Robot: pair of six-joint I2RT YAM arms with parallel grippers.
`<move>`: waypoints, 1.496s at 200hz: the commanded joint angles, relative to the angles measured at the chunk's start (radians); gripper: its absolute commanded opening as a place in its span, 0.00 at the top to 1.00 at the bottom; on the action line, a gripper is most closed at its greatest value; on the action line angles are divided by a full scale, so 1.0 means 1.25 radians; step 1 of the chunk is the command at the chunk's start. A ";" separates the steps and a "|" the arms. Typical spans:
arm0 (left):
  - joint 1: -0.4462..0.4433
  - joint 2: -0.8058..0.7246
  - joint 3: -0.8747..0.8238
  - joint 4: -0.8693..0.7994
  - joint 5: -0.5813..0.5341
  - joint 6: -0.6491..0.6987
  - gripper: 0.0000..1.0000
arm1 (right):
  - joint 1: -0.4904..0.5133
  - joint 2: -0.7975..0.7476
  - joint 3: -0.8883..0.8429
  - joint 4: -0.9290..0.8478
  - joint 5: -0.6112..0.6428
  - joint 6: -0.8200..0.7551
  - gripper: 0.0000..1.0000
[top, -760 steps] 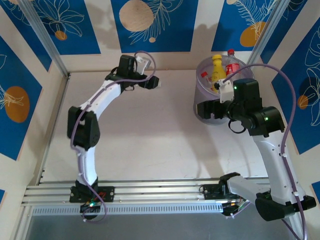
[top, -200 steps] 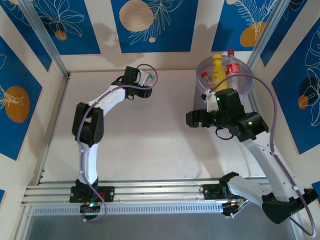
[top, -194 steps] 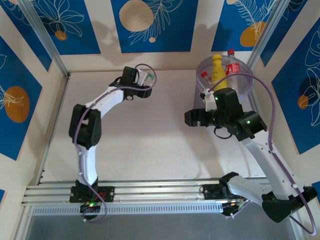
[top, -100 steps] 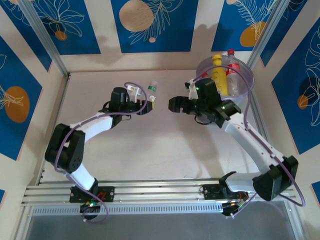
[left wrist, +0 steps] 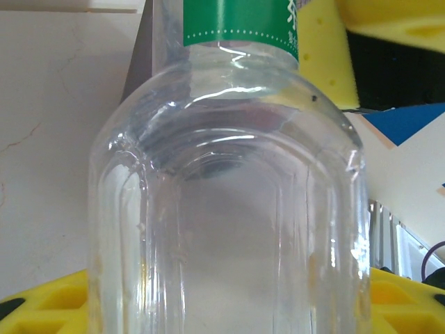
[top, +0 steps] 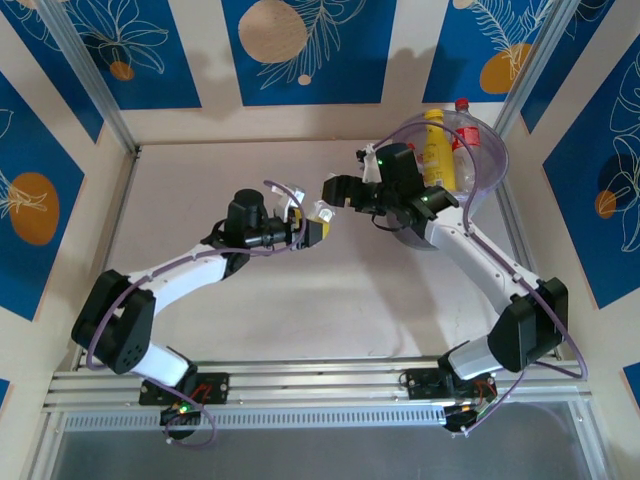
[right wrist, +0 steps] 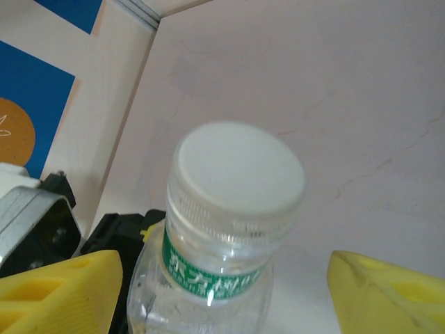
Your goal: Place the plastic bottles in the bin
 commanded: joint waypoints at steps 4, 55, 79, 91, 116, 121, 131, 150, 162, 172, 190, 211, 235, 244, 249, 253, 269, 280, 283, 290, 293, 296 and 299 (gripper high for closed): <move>-0.008 -0.013 -0.008 0.054 0.006 0.007 1.00 | -0.005 0.014 0.018 0.046 -0.027 0.028 0.26; -0.016 -0.010 -0.006 0.064 0.005 0.009 1.00 | -0.005 0.051 0.025 0.064 -0.021 0.034 0.41; -0.017 -0.010 -0.006 0.070 0.011 0.013 1.00 | -0.003 0.063 0.032 0.068 -0.020 0.033 0.48; -0.017 -0.011 -0.006 0.072 0.010 0.013 1.00 | -0.002 0.067 0.035 0.071 -0.021 0.034 0.52; -0.017 -0.009 -0.003 0.075 0.013 0.013 1.00 | -0.002 0.072 0.040 0.074 -0.017 0.030 0.58; -0.018 -0.008 -0.002 0.076 0.015 0.014 0.98 | -0.002 0.073 0.043 0.072 -0.015 0.027 0.60; -0.018 -0.008 -0.003 0.077 0.017 0.013 0.93 | -0.002 0.073 0.048 0.069 -0.012 0.022 0.63; -0.018 -0.011 -0.003 0.076 0.021 0.014 0.77 | -0.003 0.075 0.062 0.063 -0.009 0.010 0.68; -0.018 -0.012 -0.002 0.073 0.022 0.016 0.61 | -0.003 0.075 0.071 0.058 -0.006 0.002 0.69; -0.017 -0.015 -0.004 0.069 0.023 0.020 0.44 | -0.004 0.074 0.077 0.057 -0.003 -0.004 0.70; -0.018 -0.024 -0.006 0.062 0.022 0.027 0.15 | -0.006 0.071 0.090 0.057 0.000 -0.012 0.71; -0.017 -0.037 -0.010 0.054 0.024 0.034 0.00 | -0.011 0.067 0.108 0.055 0.003 -0.026 0.71; -0.016 -0.064 -0.020 0.042 0.026 0.043 0.00 | -0.023 0.062 0.154 0.034 0.015 -0.061 0.71; -0.017 -0.077 -0.024 0.027 0.027 0.049 0.00 | -0.031 0.059 0.180 0.021 0.022 -0.079 0.72; -0.016 -0.084 -0.026 0.015 0.026 0.054 0.00 | -0.038 0.059 0.199 0.012 0.024 -0.090 0.72; -0.016 -0.091 -0.029 0.004 0.024 0.057 0.00 | -0.043 0.059 0.214 0.002 0.025 -0.098 0.72; -0.017 -0.119 -0.041 -0.047 0.012 0.078 0.00 | -0.063 0.058 0.280 -0.042 0.041 -0.135 0.72; -0.016 -0.139 -0.051 -0.085 -0.006 0.090 0.00 | -0.076 0.058 0.327 -0.075 0.059 -0.161 0.72; -0.016 -0.145 -0.053 -0.095 -0.012 0.093 0.00 | -0.081 0.058 0.341 -0.083 0.066 -0.168 0.72; -0.016 -0.158 -0.059 -0.119 -0.027 0.100 0.00 | -0.092 0.056 0.366 -0.101 0.077 -0.182 0.72; -0.016 -0.163 -0.062 -0.130 -0.033 0.102 0.00 | -0.096 0.056 0.377 -0.106 0.080 -0.188 0.72; -0.016 -0.169 -0.064 -0.140 -0.040 0.103 0.00 | -0.102 0.056 0.388 -0.112 0.082 -0.193 0.72; -0.015 -0.174 -0.067 -0.150 -0.045 0.105 0.00 | -0.108 0.055 0.397 -0.118 0.083 -0.197 0.72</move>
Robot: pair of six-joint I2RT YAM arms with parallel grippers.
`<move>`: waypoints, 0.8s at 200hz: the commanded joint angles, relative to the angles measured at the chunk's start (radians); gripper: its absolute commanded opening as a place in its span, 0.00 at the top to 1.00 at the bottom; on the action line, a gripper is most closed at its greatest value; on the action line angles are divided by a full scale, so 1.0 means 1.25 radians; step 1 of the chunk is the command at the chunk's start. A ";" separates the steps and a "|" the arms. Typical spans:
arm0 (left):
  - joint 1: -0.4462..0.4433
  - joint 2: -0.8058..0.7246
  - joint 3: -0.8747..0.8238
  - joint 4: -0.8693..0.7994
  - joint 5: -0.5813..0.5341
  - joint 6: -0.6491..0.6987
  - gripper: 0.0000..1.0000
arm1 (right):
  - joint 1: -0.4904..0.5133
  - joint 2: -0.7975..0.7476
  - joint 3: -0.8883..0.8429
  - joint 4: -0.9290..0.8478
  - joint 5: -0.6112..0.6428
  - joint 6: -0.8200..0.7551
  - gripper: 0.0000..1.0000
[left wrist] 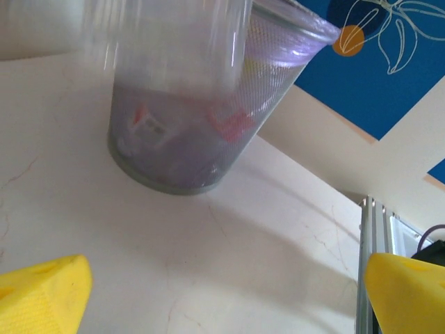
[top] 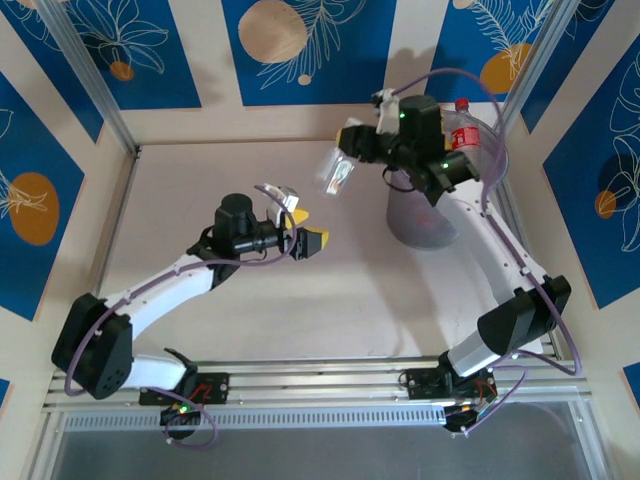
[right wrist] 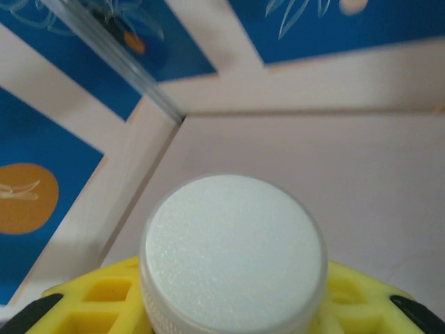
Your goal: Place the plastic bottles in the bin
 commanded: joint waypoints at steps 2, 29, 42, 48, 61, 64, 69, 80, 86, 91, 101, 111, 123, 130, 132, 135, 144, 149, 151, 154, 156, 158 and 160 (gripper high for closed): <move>-0.004 -0.046 -0.027 -0.108 -0.042 0.041 0.00 | -0.035 -0.012 0.089 -0.066 0.046 -0.080 0.72; 0.002 -0.097 -0.038 -0.225 -0.106 0.039 0.00 | -0.092 -0.008 0.186 -0.128 0.073 -0.123 0.72; 0.008 -0.124 -0.033 -0.313 -0.162 0.038 0.00 | -0.119 -0.001 0.231 -0.160 0.100 -0.150 0.72; 0.012 -0.136 -0.033 -0.351 -0.186 0.034 0.00 | -0.133 0.006 0.254 -0.179 0.111 -0.160 0.72; 0.024 -0.157 -0.033 -0.422 -0.234 0.024 0.00 | -0.159 0.026 0.304 -0.220 0.130 -0.186 0.71; 0.026 -0.161 -0.033 -0.435 -0.242 0.022 0.00 | -0.165 0.033 0.315 -0.232 0.135 -0.192 0.71; 0.031 -0.167 -0.034 -0.453 -0.251 0.017 0.00 | -0.173 0.045 0.338 -0.253 0.144 -0.203 0.71; 0.040 -0.180 -0.041 -0.476 -0.260 0.007 0.00 | -0.188 0.076 0.392 -0.307 0.167 -0.227 0.71; 0.043 -0.186 -0.046 -0.481 -0.260 0.002 0.00 | -0.194 0.092 0.416 -0.331 0.177 -0.239 0.71; 0.045 -0.190 -0.050 -0.481 -0.261 -0.001 0.00 | -0.200 0.104 0.432 -0.349 0.182 -0.247 0.71; 0.048 -0.197 -0.057 -0.476 -0.262 -0.009 0.00 | -0.208 0.126 0.459 -0.380 0.190 -0.260 0.71; 0.049 -0.198 -0.061 -0.469 -0.263 -0.016 0.00 | -0.215 0.144 0.479 -0.405 0.189 -0.271 0.71; 0.050 -0.195 -0.063 -0.462 -0.263 -0.022 0.00 | -0.221 0.168 0.499 -0.432 0.186 -0.276 0.71; 0.051 -0.190 -0.063 -0.459 -0.262 -0.024 0.00 | -0.223 0.180 0.508 -0.442 0.185 -0.280 0.71; 0.052 -0.190 -0.063 -0.458 -0.262 -0.025 0.00 | -0.222 0.184 0.510 -0.445 0.185 -0.281 0.71; 0.052 -0.188 -0.063 -0.457 -0.261 -0.025 0.00 | -0.223 0.189 0.515 -0.451 0.186 -0.283 0.71; 0.054 -0.182 -0.061 -0.456 -0.259 -0.025 0.00 | -0.223 0.208 0.530 -0.468 0.187 -0.287 0.71; 0.053 -0.181 -0.060 -0.455 -0.259 -0.024 0.00 | -0.224 0.219 0.542 -0.478 0.189 -0.289 0.72; 0.053 -0.180 -0.060 -0.457 -0.259 -0.024 0.00 | -0.224 0.223 0.546 -0.484 0.190 -0.290 0.71; 0.054 -0.179 -0.060 -0.458 -0.259 -0.024 0.00 | -0.223 0.230 0.554 -0.489 0.192 -0.292 0.71; 0.054 -0.178 -0.059 -0.458 -0.259 -0.024 0.00 | -0.223 0.234 0.558 -0.494 0.193 -0.293 0.71; 0.054 -0.178 -0.059 -0.458 -0.260 -0.024 0.00 | -0.223 0.240 0.563 -0.497 0.195 -0.293 0.71; 0.054 -0.178 -0.059 -0.458 -0.260 -0.024 0.00 | -0.223 0.244 0.567 -0.501 0.197 -0.294 0.71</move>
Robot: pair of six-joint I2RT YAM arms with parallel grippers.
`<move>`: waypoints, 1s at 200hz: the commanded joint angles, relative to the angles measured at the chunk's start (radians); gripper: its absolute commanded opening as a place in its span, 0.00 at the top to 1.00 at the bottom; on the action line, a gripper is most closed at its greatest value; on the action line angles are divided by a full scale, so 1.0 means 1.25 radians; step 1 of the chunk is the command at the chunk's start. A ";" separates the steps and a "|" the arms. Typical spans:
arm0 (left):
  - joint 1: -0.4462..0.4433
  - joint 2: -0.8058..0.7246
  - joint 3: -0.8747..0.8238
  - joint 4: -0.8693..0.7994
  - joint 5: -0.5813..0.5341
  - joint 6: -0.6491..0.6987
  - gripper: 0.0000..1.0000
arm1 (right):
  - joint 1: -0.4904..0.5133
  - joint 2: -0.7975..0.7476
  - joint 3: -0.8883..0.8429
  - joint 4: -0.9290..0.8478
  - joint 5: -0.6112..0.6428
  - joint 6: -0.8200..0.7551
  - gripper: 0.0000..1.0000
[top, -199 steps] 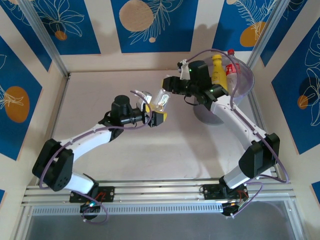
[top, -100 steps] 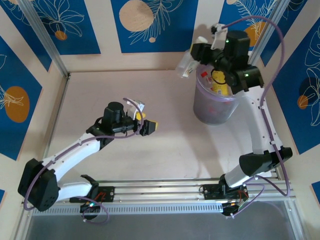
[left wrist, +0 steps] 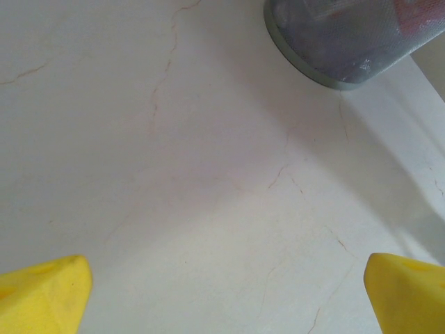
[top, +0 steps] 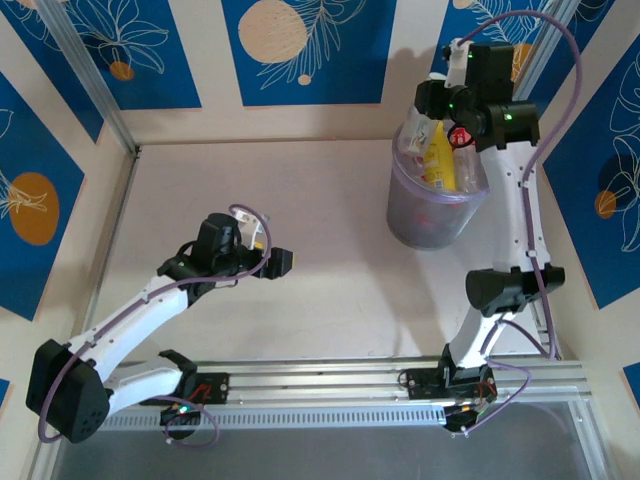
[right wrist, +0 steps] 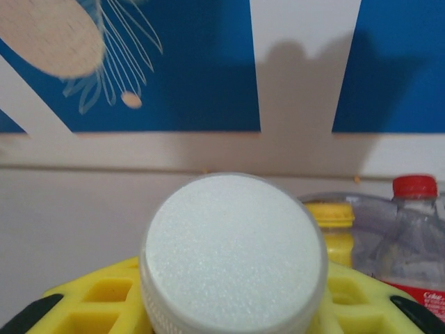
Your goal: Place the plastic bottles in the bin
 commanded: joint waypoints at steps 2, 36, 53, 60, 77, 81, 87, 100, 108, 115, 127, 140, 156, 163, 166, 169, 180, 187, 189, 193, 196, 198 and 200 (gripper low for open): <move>0.009 0.004 -0.004 -0.013 -0.012 -0.013 0.00 | -0.002 0.042 0.063 -0.085 0.024 -0.034 0.71; 0.013 0.002 -0.009 -0.013 -0.020 -0.014 0.00 | -0.002 0.096 0.091 -0.107 0.041 -0.038 0.71; 0.015 0.002 -0.013 -0.012 -0.022 -0.014 0.00 | -0.002 0.106 0.067 -0.088 0.036 -0.035 0.71; 0.016 0.002 -0.013 -0.012 -0.023 -0.014 0.00 | -0.004 0.112 0.061 -0.084 0.033 -0.034 0.71; 0.017 0.001 -0.014 -0.015 -0.024 -0.012 0.00 | -0.005 0.128 0.057 -0.088 0.030 -0.032 0.71; 0.018 0.000 -0.013 -0.017 -0.024 -0.011 0.00 | -0.005 0.132 0.056 -0.090 0.031 -0.032 0.71; 0.018 0.000 -0.013 -0.016 -0.025 -0.010 0.00 | -0.005 0.138 0.055 -0.095 0.033 -0.032 0.71; 0.020 -0.003 -0.013 -0.018 -0.025 -0.009 0.00 | -0.005 0.148 0.050 -0.104 0.036 -0.034 0.70; 0.020 -0.002 -0.013 -0.018 -0.027 -0.007 0.00 | -0.005 0.149 0.039 -0.106 0.037 -0.035 0.70; 0.022 -0.001 -0.014 -0.018 -0.027 -0.007 0.00 | -0.005 0.149 0.029 -0.107 0.040 -0.035 0.69; 0.023 -0.001 -0.014 -0.016 -0.027 -0.008 0.00 | -0.006 0.147 0.004 -0.105 0.048 -0.035 0.69; 0.023 0.000 -0.014 -0.017 -0.025 -0.008 0.00 | -0.006 0.140 -0.031 -0.096 0.057 -0.035 0.69; 0.024 0.000 -0.014 -0.016 -0.025 -0.007 0.00 | -0.009 0.124 -0.090 -0.064 0.054 -0.030 0.69; 0.025 0.000 -0.014 -0.017 -0.025 -0.007 0.00 | -0.011 0.119 -0.110 -0.054 0.049 -0.027 0.69; 0.025 0.000 -0.014 -0.017 -0.025 -0.007 0.00 | -0.013 0.117 -0.117 -0.050 0.047 -0.026 0.69; 0.025 0.000 -0.014 -0.015 -0.025 -0.006 0.00 | -0.013 0.116 -0.124 -0.047 0.045 -0.024 0.68; 0.026 0.000 -0.013 -0.014 -0.025 -0.006 0.00 | -0.014 0.116 -0.145 -0.038 0.041 -0.022 0.68; 0.026 0.001 -0.013 -0.013 -0.024 -0.006 0.00 | -0.015 0.115 -0.157 -0.032 0.036 -0.022 0.67; 0.026 0.000 -0.013 -0.013 -0.025 -0.006 0.00 | -0.015 0.116 -0.160 -0.030 0.034 -0.021 0.67; 0.026 0.001 -0.011 -0.012 -0.024 -0.007 0.00 | -0.014 0.115 -0.165 -0.027 0.030 -0.022 0.65; 0.027 0.002 -0.011 -0.011 -0.024 -0.007 0.00 | -0.013 0.115 -0.167 -0.026 0.029 -0.022 0.65; 0.027 0.002 -0.011 -0.012 -0.024 -0.007 0.00 | -0.013 0.115 -0.169 -0.026 0.028 -0.023 0.64; 0.027 0.003 -0.010 -0.011 -0.024 -0.007 0.00 | -0.013 0.115 -0.170 -0.025 0.026 -0.023 0.63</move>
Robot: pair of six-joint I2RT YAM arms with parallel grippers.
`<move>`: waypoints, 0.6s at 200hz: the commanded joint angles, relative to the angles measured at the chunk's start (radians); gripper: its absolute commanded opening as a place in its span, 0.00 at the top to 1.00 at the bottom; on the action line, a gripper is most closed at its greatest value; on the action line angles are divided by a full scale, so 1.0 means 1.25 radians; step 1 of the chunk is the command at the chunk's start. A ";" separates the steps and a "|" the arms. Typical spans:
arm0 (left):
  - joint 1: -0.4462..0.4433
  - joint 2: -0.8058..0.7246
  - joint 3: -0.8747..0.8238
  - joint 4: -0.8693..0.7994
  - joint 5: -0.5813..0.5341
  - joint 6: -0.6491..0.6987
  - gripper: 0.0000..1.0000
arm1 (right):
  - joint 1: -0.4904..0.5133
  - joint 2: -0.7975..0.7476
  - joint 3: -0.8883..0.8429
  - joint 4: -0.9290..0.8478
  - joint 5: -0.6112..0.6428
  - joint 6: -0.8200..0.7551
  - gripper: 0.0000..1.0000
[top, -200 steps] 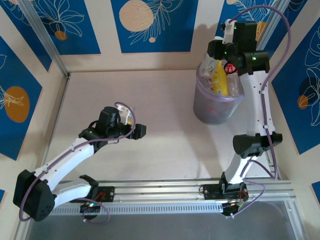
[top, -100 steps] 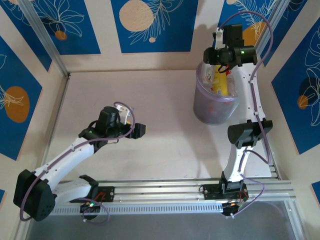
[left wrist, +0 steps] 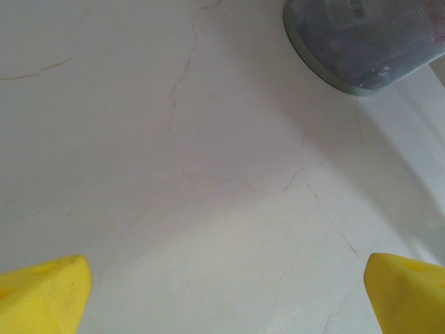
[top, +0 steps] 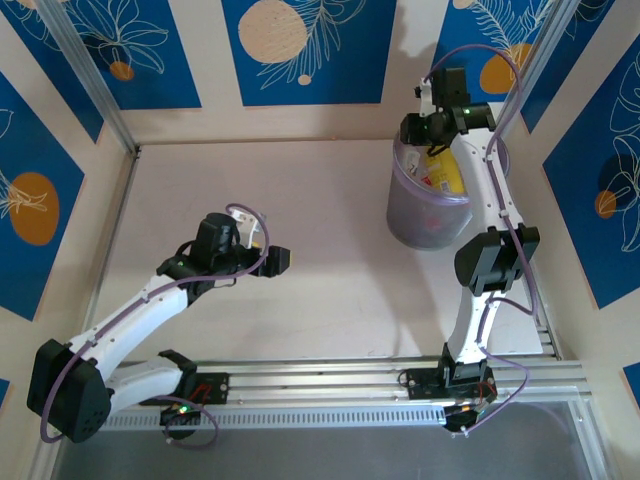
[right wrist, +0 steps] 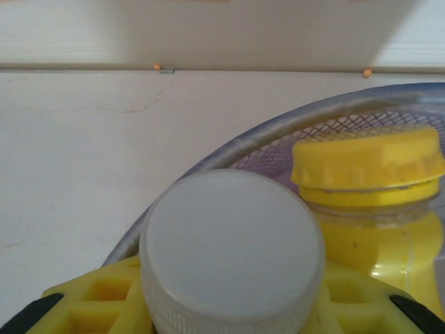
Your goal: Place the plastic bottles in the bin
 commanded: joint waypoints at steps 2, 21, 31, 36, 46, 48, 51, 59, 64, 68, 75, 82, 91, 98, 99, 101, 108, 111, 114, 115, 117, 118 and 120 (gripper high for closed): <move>0.010 0.000 -0.005 -0.011 -0.009 0.004 0.00 | -0.007 -0.020 -0.043 -0.042 -0.007 0.003 0.62; 0.011 0.002 -0.002 -0.010 -0.006 0.004 0.00 | -0.003 -0.028 -0.034 -0.043 -0.010 -0.002 0.54; 0.012 0.005 0.000 -0.009 -0.006 0.004 0.00 | -0.003 -0.033 -0.021 -0.046 -0.015 -0.002 0.46; 0.011 0.005 0.000 -0.009 -0.006 0.004 0.00 | -0.003 -0.036 -0.014 -0.049 -0.016 -0.002 0.42; 0.011 0.008 0.002 -0.007 -0.003 0.004 0.00 | -0.004 -0.041 0.004 -0.058 -0.019 -0.006 0.35; 0.011 0.009 0.002 -0.007 -0.004 0.004 0.00 | -0.003 -0.042 0.007 -0.061 -0.019 -0.007 0.34; 0.011 0.011 0.002 -0.006 -0.002 0.004 0.00 | -0.004 -0.045 0.014 -0.064 -0.020 -0.007 0.32; 0.012 0.013 0.002 -0.004 0.000 0.003 0.00 | -0.004 -0.050 0.028 -0.072 -0.018 -0.009 0.28; 0.012 0.015 0.002 -0.001 0.000 0.003 0.00 | -0.002 -0.054 0.037 -0.077 -0.017 -0.010 0.25; 0.011 0.016 0.002 0.000 0.000 0.003 0.00 | -0.002 -0.059 0.043 -0.082 -0.015 -0.010 0.23; 0.011 0.018 0.002 0.002 0.002 0.003 0.00 | -0.004 -0.066 0.053 -0.088 -0.010 -0.012 0.19; 0.011 0.019 0.003 0.003 0.003 0.003 0.00 | -0.005 -0.075 0.062 -0.093 -0.005 -0.013 0.16; 0.011 0.021 0.004 0.005 0.004 0.004 0.00 | -0.006 -0.088 0.074 -0.100 0.005 -0.013 0.15; 0.011 0.023 0.007 0.004 0.005 0.005 0.00 | -0.011 -0.100 0.081 -0.106 0.016 -0.011 0.14; 0.011 0.023 0.007 0.005 0.005 0.005 0.00 | -0.011 -0.101 0.082 -0.107 0.017 -0.011 0.14; 0.011 0.023 0.007 0.005 0.006 0.006 0.00 | -0.013 -0.104 0.084 -0.108 0.020 -0.009 0.14; 0.011 0.025 0.009 0.004 0.007 0.008 0.00 | -0.024 -0.115 0.093 -0.117 0.030 -0.003 0.08; 0.011 0.026 0.010 0.003 0.007 0.008 0.00 | -0.029 -0.120 0.096 -0.121 0.034 0.001 0.08; 0.011 0.026 0.012 0.003 0.008 0.008 0.00 | -0.037 -0.125 0.100 -0.125 0.037 0.004 0.08; 0.012 0.026 0.012 0.003 0.008 0.008 0.00 | -0.039 -0.126 0.101 -0.126 0.037 0.005 0.08; 0.011 0.025 0.013 0.003 0.008 0.009 0.00 | -0.043 -0.130 0.102 -0.129 0.038 0.007 0.08; 0.011 0.026 0.013 0.003 0.008 0.009 0.00 | -0.046 -0.132 0.103 -0.130 0.038 0.007 0.08; 0.012 0.026 0.013 0.003 0.009 0.009 0.00 | -0.051 -0.133 0.105 -0.133 0.039 0.009 0.08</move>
